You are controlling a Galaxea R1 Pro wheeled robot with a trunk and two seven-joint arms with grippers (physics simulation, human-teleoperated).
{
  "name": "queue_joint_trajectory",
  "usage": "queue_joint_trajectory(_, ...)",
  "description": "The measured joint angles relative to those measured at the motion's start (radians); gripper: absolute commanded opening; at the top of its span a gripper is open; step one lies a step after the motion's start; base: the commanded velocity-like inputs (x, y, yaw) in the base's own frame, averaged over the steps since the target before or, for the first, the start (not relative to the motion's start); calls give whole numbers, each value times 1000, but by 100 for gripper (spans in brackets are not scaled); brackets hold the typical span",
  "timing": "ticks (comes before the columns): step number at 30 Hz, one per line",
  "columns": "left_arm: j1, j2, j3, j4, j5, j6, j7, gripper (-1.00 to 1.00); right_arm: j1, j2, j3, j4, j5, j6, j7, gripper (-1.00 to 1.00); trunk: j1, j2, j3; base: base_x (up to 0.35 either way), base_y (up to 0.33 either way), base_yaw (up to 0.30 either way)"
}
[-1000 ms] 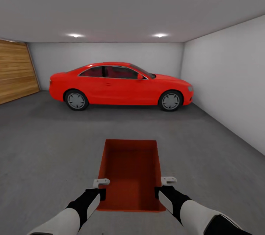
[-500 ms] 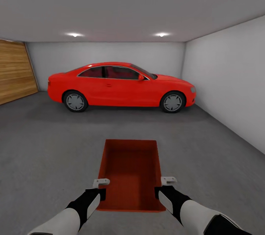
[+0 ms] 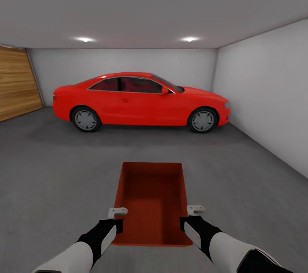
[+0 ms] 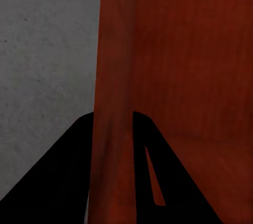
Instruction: Move the two storage containers from the living room to the garage. In the garage, place one container on the floor and stack the other container on top of it (either order is fine).
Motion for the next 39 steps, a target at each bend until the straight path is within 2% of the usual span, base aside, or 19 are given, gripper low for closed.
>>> queue_joint_trajectory(30,0,0,0,0,0,0,0,-100,0,0,0,0,0,0,0,-100,0,0,0,322,0,-233)
queue_joint_trajectory(39,0,0,0,0,0,0,0,-100,0,0,0,0,0,0,0,-100,0,0,0,322,0,-45)
